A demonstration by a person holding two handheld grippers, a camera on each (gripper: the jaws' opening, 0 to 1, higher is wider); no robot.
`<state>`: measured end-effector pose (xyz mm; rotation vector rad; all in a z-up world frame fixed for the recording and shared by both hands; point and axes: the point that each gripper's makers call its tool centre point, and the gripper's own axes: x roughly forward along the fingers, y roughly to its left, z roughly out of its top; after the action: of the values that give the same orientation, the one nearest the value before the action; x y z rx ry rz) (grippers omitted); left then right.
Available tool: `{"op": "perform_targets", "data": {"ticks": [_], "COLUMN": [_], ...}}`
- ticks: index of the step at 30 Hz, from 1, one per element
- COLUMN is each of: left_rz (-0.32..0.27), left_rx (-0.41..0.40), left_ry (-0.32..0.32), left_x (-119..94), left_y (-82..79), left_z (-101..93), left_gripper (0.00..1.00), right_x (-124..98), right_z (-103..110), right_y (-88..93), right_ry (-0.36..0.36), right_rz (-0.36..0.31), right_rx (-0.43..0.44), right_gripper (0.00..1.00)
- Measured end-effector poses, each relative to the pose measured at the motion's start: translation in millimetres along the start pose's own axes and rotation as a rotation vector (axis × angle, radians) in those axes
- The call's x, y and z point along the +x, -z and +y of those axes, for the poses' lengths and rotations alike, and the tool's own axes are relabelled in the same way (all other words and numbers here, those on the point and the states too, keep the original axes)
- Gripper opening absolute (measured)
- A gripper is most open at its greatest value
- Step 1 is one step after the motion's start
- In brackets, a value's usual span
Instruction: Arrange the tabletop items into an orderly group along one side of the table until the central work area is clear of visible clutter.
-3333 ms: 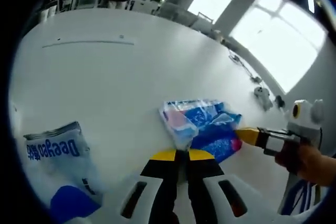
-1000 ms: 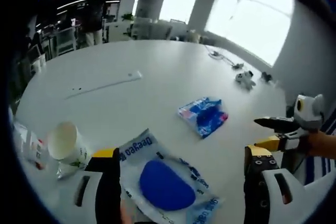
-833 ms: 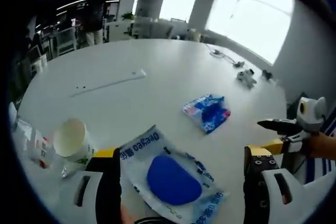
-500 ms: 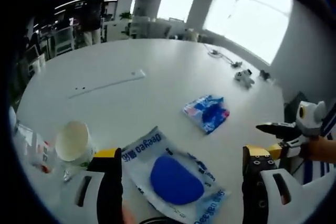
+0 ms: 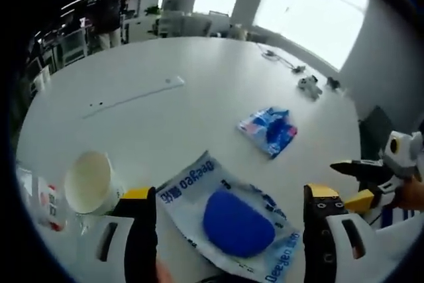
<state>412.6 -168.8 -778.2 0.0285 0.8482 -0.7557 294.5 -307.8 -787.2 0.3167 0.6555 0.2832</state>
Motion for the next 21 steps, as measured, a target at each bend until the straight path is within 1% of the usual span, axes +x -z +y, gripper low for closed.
{"op": "perform_targets", "data": {"ticks": [2, 6, 9, 10, 11, 14, 19, 21], "left_rz": [0.007, 0.018, 0.016, 0.015, 0.015, 0.039, 0.050, 0.051], "left_rx": [0.004, 0.012, -0.008, -0.017, -0.021, -0.012, -0.010, 0.009], "left_ry": [0.006, 0.013, 0.014, 0.015, 0.016, 0.022, 0.027, 0.021], "left_x": [2.0, 8.7, 12.5, 14.0, 14.0, 20.1, 26.2, 26.3], "left_y": [-0.2, -3.9, -6.1, -6.4, -5.4, 0.4, 1.8, 1.9], "left_z": [0.5, 5.0, 8.9, 9.8, 7.7, 8.9, 10.6, 9.8], "left_gripper": [0.88, 0.87, 0.86, 0.86, 0.87, 0.87, 0.86, 0.86], "right_x": [0.2, 0.2, -0.4, -0.7, -0.8, -0.6, 2.4, 2.7], "right_z": [5.9, 12.8, 22.8, 31.1, 35.1, 48.6, 61.7, 70.1], "right_y": [4.6, 16.5, 26.9, 33.6, 36.1, 43.8, 55.9, 58.1], "right_ry": [-0.014, -0.031, -0.064, -0.092, -0.097, -0.116, -0.146, -0.164], "right_rz": [0.005, 0.036, 0.067, 0.092, 0.095, 0.103, 0.148, 0.157], "right_rx": [0.021, 0.061, 0.124, 0.152, 0.169, 0.167, 0.187, 0.198], "right_gripper": [0.77, 0.74, 0.72, 0.71, 0.70, 0.69, 0.68, 0.67]}}
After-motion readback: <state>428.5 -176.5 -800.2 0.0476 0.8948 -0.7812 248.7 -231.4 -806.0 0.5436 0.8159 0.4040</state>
